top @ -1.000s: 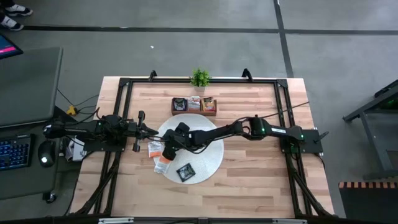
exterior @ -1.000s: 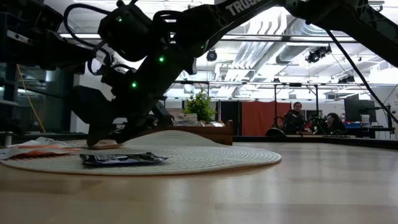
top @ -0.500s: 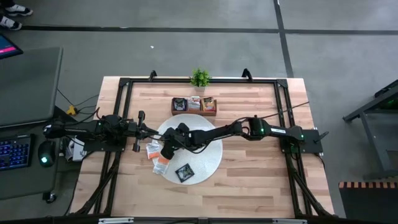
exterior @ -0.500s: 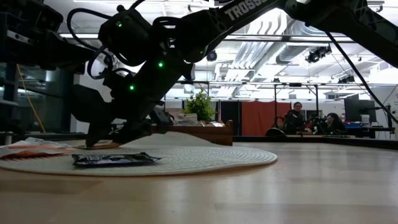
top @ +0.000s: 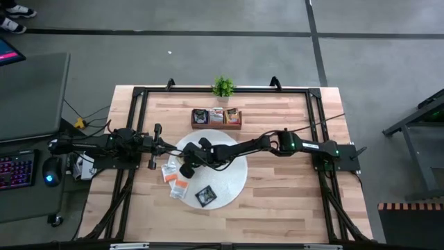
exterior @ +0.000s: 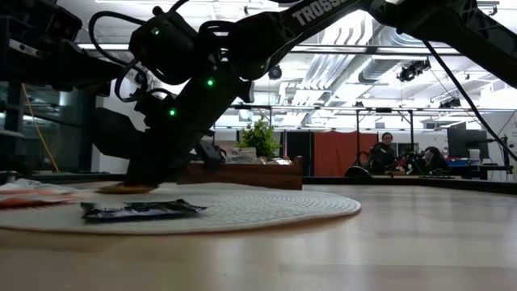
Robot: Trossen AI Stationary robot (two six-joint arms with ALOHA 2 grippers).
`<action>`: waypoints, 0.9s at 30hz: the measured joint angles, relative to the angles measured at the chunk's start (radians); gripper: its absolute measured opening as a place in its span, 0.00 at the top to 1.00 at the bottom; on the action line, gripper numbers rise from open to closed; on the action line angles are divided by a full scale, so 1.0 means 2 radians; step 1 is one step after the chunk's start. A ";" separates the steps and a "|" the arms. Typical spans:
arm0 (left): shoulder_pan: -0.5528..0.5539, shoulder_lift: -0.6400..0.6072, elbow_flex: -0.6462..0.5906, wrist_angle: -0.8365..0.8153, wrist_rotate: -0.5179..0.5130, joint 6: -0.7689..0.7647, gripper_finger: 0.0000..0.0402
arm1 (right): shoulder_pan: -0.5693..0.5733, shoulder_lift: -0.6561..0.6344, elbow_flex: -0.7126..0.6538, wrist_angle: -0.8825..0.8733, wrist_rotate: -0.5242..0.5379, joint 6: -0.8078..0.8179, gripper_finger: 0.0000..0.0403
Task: Pick & Place Tea
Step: Put the yellow tea bag into the right section of the wooden organizer
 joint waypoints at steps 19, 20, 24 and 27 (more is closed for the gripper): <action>0.000 0.000 0.000 0.000 0.000 0.000 1.00 | 0.004 -0.044 -0.002 -0.028 0.071 -0.019 1.00; 0.000 0.000 0.000 0.000 0.000 0.000 1.00 | 0.004 -0.044 -0.002 -0.026 0.073 -0.021 1.00; 0.000 0.000 0.000 0.000 0.000 0.000 1.00 | 0.008 -0.054 -0.002 -0.039 0.076 -0.019 1.00; 0.000 0.000 0.000 0.000 0.000 0.000 1.00 | 0.011 -0.064 -0.001 -0.073 0.076 0.004 1.00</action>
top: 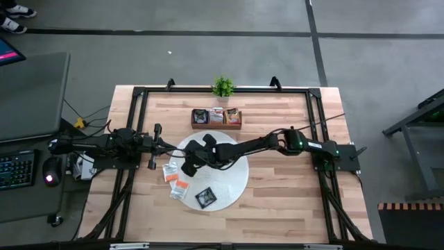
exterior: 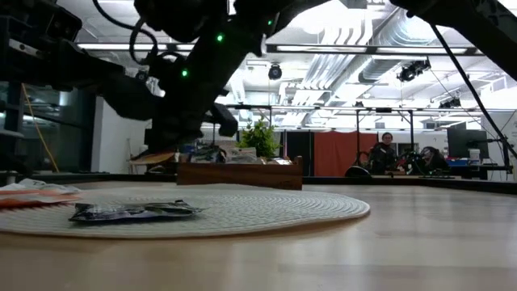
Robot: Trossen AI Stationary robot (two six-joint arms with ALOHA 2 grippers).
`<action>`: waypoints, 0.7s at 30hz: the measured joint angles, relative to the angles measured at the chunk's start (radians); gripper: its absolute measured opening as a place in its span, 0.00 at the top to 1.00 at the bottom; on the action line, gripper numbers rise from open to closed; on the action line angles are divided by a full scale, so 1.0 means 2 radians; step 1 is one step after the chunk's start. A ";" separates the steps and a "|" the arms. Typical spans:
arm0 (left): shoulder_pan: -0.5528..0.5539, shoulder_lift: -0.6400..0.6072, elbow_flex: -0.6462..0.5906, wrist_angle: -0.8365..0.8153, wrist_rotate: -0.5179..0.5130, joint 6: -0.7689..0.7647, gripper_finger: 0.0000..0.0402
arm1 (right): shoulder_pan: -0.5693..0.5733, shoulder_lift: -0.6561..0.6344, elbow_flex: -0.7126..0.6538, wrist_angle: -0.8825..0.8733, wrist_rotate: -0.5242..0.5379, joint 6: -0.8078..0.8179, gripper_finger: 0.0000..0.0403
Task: Pick & Place Tea
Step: Put the yellow tea bag into the right section of the wooden organizer
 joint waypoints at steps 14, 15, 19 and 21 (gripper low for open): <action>0.000 0.000 0.000 0.000 0.000 0.000 1.00 | -0.008 -0.056 0.000 -0.211 -0.023 0.118 1.00; 0.000 0.000 0.000 0.000 0.000 0.000 1.00 | -0.010 -0.062 0.000 -0.234 -0.017 0.118 1.00; 0.000 0.000 0.000 0.000 0.000 0.000 1.00 | -0.016 -0.086 0.000 -0.292 0.008 0.117 1.00; 0.000 0.000 0.000 0.000 0.000 0.000 1.00 | -0.019 -0.105 -0.017 -0.290 0.013 0.120 1.00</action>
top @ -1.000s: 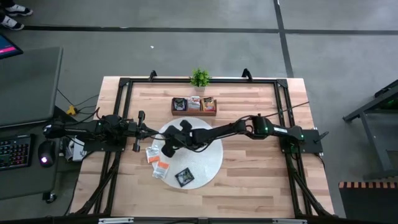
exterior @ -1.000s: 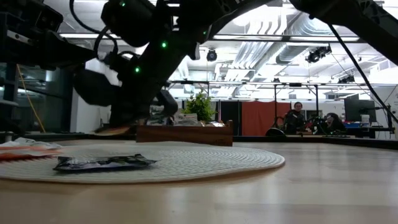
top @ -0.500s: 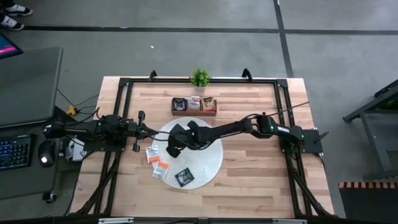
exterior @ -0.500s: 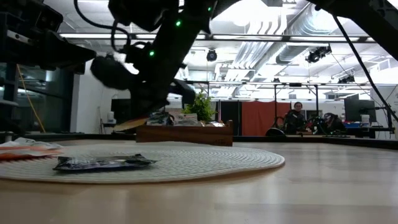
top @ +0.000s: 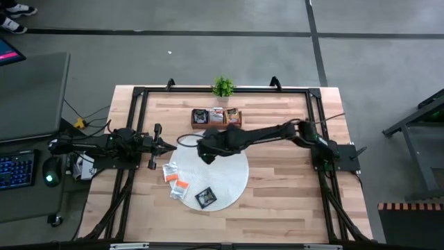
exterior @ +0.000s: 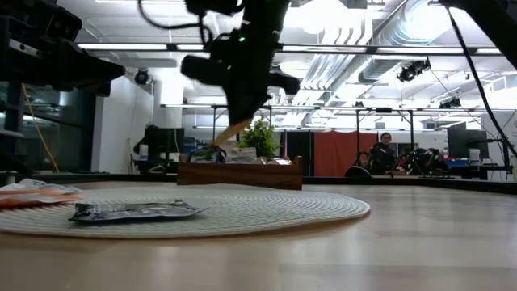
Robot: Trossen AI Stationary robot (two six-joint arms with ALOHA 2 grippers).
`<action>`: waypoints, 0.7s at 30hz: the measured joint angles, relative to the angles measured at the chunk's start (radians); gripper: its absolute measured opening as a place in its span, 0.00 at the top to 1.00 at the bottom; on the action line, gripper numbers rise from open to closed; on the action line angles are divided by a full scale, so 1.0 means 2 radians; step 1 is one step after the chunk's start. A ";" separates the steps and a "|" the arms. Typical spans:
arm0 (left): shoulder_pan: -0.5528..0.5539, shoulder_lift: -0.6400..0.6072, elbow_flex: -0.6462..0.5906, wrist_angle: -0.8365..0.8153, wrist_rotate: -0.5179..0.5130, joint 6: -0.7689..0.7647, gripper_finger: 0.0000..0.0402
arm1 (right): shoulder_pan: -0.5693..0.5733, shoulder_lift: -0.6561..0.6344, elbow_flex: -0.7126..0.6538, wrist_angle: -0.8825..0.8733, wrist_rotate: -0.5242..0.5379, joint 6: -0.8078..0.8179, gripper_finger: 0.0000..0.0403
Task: Pick & Place Tea
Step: Put the yellow tea bag into the right section of the wooden organizer
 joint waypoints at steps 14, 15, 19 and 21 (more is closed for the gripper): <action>0.000 0.000 0.000 0.000 0.000 0.000 1.00 | -0.003 -0.245 -0.377 0.306 -0.006 0.050 1.00; 0.000 0.000 0.000 0.000 0.000 0.000 1.00 | -0.004 -0.254 -0.393 0.322 0.001 0.044 1.00; 0.000 0.000 0.000 0.000 0.000 0.000 1.00 | -0.008 -0.277 -0.445 0.396 0.039 -0.014 1.00; 0.000 0.000 0.000 0.000 0.000 0.000 1.00 | -0.009 -0.278 -0.462 0.432 0.064 -0.044 1.00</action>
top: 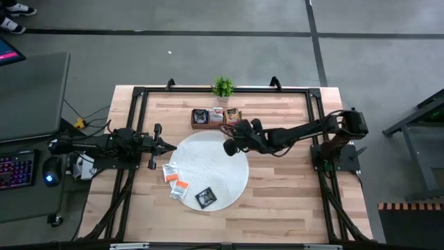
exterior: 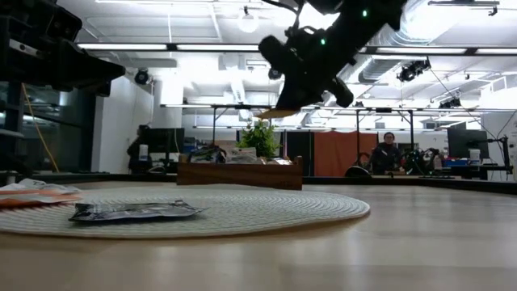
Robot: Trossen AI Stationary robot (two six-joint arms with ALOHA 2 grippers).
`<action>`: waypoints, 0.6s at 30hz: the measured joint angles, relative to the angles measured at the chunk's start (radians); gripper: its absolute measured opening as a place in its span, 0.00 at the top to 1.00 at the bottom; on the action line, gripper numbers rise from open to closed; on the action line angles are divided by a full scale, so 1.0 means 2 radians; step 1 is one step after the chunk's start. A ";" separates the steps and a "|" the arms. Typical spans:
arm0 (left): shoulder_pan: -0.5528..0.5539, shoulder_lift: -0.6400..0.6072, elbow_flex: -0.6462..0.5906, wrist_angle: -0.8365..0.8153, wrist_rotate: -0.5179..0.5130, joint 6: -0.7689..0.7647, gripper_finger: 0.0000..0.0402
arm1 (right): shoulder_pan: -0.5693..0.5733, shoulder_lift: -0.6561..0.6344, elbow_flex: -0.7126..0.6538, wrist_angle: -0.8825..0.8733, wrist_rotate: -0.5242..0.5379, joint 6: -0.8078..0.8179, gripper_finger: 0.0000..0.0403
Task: Pick & Place Tea
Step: Put the yellow tea bag into the right section of the wooden organizer
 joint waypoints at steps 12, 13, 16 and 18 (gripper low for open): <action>0.000 0.000 0.000 0.000 0.000 0.000 1.00 | -0.012 0.003 -0.059 0.079 0.102 0.005 1.00; 0.000 0.000 0.000 0.000 0.000 0.000 1.00 | -0.015 0.005 -0.062 0.079 0.100 0.012 1.00; 0.000 0.000 0.000 0.000 0.000 0.000 1.00 | -0.028 0.015 -0.064 0.082 0.087 0.027 1.00; 0.000 0.000 0.000 0.000 0.000 0.000 1.00 | -0.036 0.027 -0.060 0.088 0.073 0.031 1.00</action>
